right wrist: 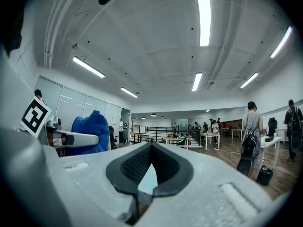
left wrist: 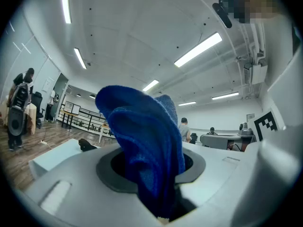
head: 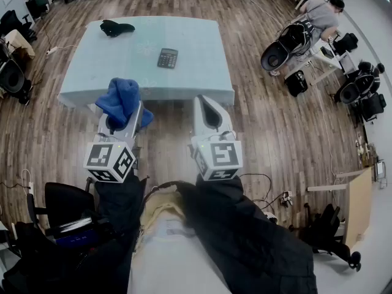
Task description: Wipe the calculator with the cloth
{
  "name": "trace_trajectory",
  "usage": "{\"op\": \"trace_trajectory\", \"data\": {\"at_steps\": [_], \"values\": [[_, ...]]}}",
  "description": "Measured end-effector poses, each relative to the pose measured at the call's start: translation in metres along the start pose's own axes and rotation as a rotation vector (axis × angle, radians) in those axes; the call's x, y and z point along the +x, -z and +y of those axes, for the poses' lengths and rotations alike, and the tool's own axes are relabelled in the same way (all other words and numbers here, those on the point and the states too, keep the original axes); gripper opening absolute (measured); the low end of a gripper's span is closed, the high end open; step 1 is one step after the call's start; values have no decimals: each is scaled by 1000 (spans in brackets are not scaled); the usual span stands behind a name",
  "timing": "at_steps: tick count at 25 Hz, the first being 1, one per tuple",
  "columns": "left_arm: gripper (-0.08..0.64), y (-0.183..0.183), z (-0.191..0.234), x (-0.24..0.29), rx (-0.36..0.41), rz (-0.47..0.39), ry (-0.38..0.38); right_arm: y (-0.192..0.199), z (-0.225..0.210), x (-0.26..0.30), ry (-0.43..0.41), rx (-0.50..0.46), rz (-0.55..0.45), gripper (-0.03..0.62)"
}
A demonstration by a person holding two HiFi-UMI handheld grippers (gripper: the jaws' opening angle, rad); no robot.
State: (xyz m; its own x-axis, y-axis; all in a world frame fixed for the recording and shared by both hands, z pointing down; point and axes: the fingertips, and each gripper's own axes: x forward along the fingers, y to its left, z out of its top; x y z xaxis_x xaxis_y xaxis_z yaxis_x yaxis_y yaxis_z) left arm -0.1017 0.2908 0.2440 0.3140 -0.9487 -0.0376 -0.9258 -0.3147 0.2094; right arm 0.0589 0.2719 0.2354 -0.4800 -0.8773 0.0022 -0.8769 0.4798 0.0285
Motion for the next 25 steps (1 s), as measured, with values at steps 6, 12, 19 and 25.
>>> {"op": "trace_trajectory", "data": {"at_steps": [6,12,19,25], "values": [[167,4,1,0,-7,10,-1,3,-2,1,15,-2,14,-2],[167,14,9,-4,-18,23,-13,16,1,2,18,-3,37,-2],[167,17,28,-14,-33,43,-26,21,14,8,19,23,51,-2],[167,29,43,-23,-52,71,-28,36,26,12,23,38,83,-1]]}}
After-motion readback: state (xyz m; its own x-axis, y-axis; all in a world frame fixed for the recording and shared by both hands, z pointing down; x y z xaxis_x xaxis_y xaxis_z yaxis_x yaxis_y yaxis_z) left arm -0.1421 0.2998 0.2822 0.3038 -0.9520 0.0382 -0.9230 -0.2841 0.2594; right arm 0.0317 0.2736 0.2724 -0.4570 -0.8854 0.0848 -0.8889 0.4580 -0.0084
